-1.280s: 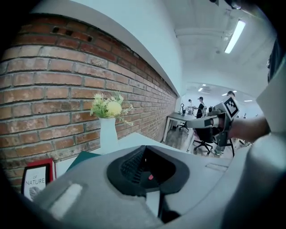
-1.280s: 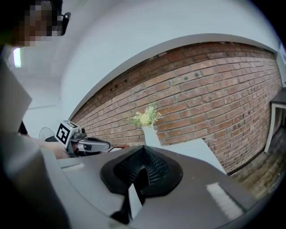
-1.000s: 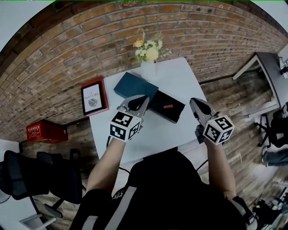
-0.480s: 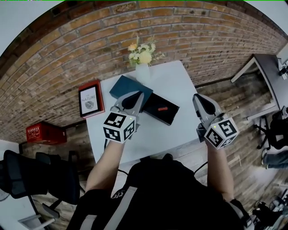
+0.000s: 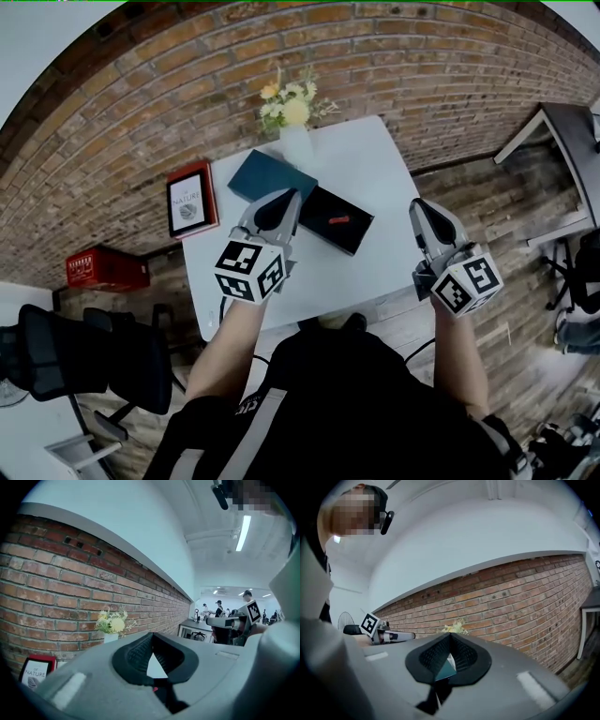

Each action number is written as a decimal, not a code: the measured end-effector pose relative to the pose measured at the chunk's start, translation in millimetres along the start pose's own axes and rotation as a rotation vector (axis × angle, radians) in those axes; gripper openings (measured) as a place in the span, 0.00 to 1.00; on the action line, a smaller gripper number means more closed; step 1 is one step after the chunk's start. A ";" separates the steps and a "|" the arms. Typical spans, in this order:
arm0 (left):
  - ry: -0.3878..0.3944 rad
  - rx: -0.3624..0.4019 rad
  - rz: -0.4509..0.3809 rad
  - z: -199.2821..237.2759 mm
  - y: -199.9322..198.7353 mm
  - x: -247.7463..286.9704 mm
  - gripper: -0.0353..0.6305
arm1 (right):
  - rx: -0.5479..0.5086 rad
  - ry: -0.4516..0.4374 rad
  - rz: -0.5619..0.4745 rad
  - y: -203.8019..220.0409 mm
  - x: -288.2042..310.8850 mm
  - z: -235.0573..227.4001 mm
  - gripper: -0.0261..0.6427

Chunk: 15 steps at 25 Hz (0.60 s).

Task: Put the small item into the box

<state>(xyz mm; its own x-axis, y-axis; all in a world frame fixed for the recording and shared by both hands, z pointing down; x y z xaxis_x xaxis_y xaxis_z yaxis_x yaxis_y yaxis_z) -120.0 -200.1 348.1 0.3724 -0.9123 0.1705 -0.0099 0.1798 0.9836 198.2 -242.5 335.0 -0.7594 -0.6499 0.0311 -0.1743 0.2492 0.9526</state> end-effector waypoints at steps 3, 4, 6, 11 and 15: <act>-0.018 0.023 0.021 3.4 1.1 -5.0 0.06 | 0.012 -0.002 0.011 5.4 -0.9 -2.9 0.04; -0.026 0.026 0.021 5.6 0.5 -6.7 0.06 | 0.012 0.000 0.009 5.6 -0.2 -3.3 0.04; -0.040 0.023 0.018 9.2 -0.6 -9.8 0.06 | 0.004 0.001 0.007 5.0 1.3 -2.6 0.04; -0.042 0.021 0.014 10.6 -0.8 -11.8 0.06 | -0.025 -0.053 0.026 2.3 2.2 6.5 0.04; -0.036 0.018 0.007 13.1 -1.1 -11.3 0.06 | 0.010 -0.075 0.012 -2.0 5.9 8.7 0.04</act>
<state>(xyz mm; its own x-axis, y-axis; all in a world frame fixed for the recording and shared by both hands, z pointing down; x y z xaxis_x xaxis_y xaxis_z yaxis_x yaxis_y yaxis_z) -136.3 -194.8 345.9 0.3386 -0.9238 0.1790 -0.0291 0.1798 0.9833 188.6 -240.5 330.7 -0.8061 -0.5914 0.0199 -0.1707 0.2646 0.9491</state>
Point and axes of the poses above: the fingertips, and each gripper's own axes: x forward along the fingers, z to its left, y out of its underside, the point moved 10 cm from there along -x, backward along the fingers, and after that the axes turned 6 degrees about x, right-handed, at the moved point
